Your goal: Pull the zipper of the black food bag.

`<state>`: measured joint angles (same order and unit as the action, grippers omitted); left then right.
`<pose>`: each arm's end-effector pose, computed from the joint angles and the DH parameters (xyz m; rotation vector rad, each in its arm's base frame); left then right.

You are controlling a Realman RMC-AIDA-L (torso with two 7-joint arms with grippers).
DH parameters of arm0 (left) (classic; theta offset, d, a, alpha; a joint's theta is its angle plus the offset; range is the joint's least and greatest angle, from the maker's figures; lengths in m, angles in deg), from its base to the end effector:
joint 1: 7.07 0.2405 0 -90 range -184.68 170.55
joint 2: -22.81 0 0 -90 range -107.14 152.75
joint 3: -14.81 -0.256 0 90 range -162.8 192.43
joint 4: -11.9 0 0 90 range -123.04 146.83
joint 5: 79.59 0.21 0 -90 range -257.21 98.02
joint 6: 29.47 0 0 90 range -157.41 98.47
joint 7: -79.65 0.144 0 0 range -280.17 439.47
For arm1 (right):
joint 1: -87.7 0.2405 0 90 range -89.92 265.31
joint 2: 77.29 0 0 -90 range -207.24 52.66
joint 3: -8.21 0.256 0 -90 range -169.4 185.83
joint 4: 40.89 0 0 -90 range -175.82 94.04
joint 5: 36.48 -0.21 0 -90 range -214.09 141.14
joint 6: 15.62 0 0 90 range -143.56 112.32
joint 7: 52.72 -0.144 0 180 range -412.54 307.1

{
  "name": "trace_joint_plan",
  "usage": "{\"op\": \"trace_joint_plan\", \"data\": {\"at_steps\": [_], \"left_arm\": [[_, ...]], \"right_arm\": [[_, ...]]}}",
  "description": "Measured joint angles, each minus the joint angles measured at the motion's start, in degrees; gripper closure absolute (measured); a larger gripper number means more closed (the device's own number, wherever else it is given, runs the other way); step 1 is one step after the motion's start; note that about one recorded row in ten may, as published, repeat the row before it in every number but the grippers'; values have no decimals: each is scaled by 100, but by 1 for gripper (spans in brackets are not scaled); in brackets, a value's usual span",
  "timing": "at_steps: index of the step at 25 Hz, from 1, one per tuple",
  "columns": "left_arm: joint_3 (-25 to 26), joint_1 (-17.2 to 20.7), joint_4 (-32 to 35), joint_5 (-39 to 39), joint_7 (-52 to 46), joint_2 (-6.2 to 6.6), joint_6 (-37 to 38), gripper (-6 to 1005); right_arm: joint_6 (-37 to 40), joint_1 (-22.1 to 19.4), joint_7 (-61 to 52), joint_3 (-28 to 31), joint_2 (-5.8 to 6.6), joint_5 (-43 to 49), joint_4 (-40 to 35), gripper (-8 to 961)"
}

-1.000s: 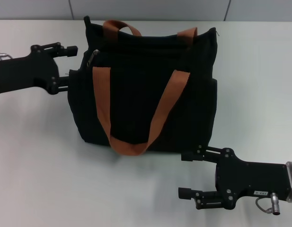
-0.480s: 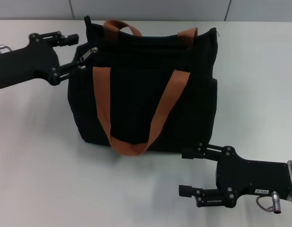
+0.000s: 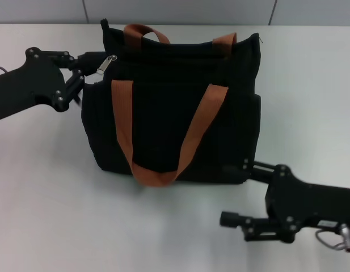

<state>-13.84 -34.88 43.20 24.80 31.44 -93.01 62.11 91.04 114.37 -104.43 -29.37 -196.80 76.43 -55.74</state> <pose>-0.2847 0.3300 0.0445 -2.4029 -0.0882 -0.7868 0.2566 0.2357 -0.0461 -2.8293 0.3938 1.2502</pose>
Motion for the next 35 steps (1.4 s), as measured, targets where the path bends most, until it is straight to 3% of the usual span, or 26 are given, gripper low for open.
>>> {"op": "trace_joint_plan", "data": {"at_steps": [7, 13, 16, 20, 25, 35], "left_arm": [[0, 111, -5, -314, 142, -145, 39, 924], [0, 136, -4, -409, 159, -197, 44, 968], [0, 155, -4, -450, 191, -211, 47, 967], [-1, 191, -2, -522, 284, -230, 77, 965], [0, 197, -1, -537, 290, -234, 80, 962], [0, 196, -1, -544, 240, -231, 80, 956]], "right_arm": [[783, 212, -2339, 607, 38, -1097, -348, 135], [572, 926, -4817, 552, 48, -1486, -1165, 135], [315, 1445, -5672, 280, 89, -1447, -1419, 136], [-382, 2051, -6543, -557, 169, -1434, -1600, 136], [-1354, 2573, -7401, -1426, 184, -1336, -1794, 136], [-2102, 3231, -8197, -1684, 139, -527, -1827, 135]]}}
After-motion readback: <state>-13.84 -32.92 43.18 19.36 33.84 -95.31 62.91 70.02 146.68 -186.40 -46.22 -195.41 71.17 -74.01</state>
